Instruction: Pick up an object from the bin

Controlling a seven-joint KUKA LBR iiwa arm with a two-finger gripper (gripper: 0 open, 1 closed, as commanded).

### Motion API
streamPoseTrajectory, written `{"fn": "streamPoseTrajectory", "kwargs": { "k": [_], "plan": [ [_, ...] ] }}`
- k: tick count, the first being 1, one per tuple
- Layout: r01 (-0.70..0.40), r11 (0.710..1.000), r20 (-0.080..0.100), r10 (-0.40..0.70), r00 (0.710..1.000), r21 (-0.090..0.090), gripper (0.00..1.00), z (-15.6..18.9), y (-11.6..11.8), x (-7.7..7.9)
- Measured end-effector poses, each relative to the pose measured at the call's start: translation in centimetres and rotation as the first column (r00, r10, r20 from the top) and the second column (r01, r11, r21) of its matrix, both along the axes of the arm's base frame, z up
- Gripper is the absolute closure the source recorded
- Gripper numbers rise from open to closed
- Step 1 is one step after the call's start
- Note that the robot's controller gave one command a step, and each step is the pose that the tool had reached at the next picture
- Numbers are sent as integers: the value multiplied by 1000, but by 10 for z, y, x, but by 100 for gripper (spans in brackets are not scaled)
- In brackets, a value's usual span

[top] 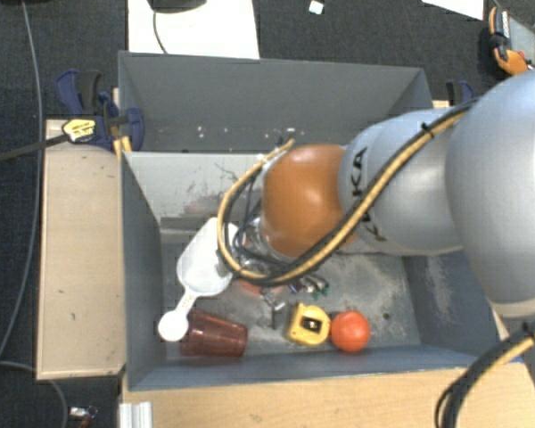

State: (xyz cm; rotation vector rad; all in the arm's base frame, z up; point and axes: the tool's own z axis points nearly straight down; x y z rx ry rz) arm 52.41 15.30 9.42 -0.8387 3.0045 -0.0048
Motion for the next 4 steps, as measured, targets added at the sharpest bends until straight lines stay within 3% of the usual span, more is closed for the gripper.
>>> {"fn": "streamPoseTrajectory", "kwargs": {
  "k": [1, 2, 3, 4],
  "plan": [
    [-73, 997, 1, 73, 997, -2, 0, -19, 60, 2],
    [-42, 999, 2, 42, 999, -4, 0, -21, 35, -34],
    [-182, 983, 8, 182, 983, -5, 100, -23, 100, 21],
    [-180, 984, 8, 181, 984, -5, 100, -23, 100, 21]
  ]
}}
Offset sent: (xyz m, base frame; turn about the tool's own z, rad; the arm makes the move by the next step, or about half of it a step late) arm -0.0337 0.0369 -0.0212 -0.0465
